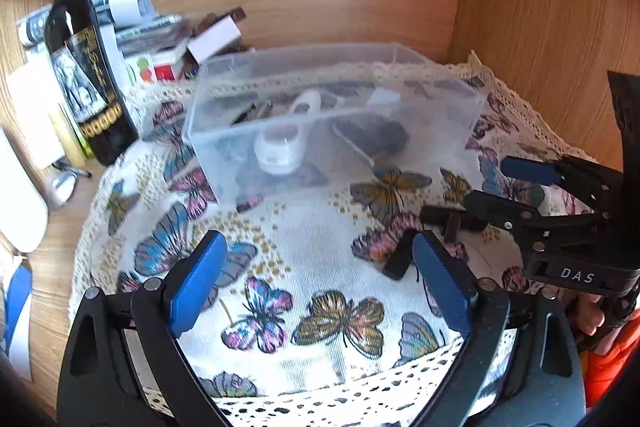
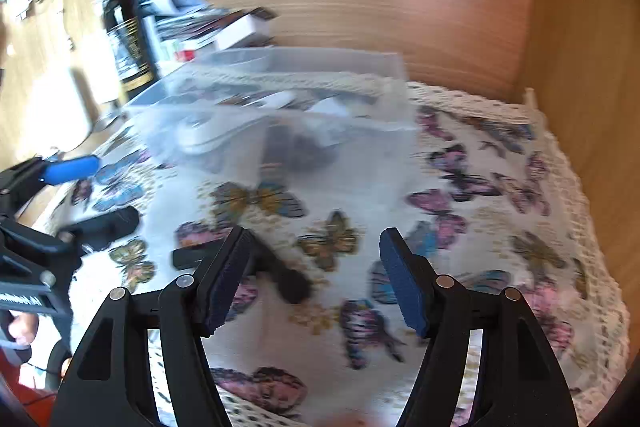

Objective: Organize rigid objects
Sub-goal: 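Grasp a small black piece with the left tool while the right tool grasps another black piece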

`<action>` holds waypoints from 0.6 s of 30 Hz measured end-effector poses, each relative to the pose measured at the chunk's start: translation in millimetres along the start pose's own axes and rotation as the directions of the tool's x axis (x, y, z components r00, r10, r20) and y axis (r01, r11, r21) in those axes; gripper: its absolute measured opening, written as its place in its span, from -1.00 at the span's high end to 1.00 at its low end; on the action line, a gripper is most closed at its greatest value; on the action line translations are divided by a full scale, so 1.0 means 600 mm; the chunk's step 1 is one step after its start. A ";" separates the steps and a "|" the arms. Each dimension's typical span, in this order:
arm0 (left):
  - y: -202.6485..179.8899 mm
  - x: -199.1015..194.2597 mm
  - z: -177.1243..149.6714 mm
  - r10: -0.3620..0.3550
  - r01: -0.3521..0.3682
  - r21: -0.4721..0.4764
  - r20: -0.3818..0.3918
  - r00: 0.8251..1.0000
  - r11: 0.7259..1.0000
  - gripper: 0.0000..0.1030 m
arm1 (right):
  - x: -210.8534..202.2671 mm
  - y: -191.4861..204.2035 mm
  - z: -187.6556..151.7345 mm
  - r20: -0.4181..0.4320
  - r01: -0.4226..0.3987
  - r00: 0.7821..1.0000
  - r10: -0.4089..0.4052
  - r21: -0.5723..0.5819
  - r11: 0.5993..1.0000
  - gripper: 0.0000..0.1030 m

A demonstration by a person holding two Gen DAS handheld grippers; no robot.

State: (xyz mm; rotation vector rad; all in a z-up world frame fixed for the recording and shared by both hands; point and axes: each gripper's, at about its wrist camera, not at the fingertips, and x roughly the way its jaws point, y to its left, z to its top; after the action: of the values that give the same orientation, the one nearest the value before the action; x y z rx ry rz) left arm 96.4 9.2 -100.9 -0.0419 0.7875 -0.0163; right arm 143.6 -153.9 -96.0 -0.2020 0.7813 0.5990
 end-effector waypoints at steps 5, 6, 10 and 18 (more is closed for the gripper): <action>0.000 0.013 -0.022 -0.013 0.013 0.013 -0.049 0.999 1.000 -0.84 | 0.030 0.020 0.000 -0.051 -0.024 0.998 0.022 -0.050 0.998 -0.18; -0.002 0.015 -0.025 -0.014 0.015 0.021 -0.052 0.999 1.000 -0.83 | 0.036 0.020 0.001 -0.066 -0.026 0.998 0.023 -0.050 0.998 -0.14; -0.017 0.022 -0.030 -0.023 0.027 0.063 -0.066 0.998 0.998 -0.73 | 0.050 0.020 -0.001 -0.111 -0.047 0.993 0.041 -0.057 0.997 0.35; -0.051 0.050 -0.013 -0.091 0.103 0.102 -0.115 0.989 0.989 -0.49 | 0.024 0.010 -0.001 -0.047 -0.014 0.999 0.013 -0.027 1.000 0.56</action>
State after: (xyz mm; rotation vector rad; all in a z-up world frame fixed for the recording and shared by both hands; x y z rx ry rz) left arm 112.0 -22.4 -126.2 0.0231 0.8933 -0.1549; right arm 147.9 -143.3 -106.8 -0.2367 0.8211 0.6197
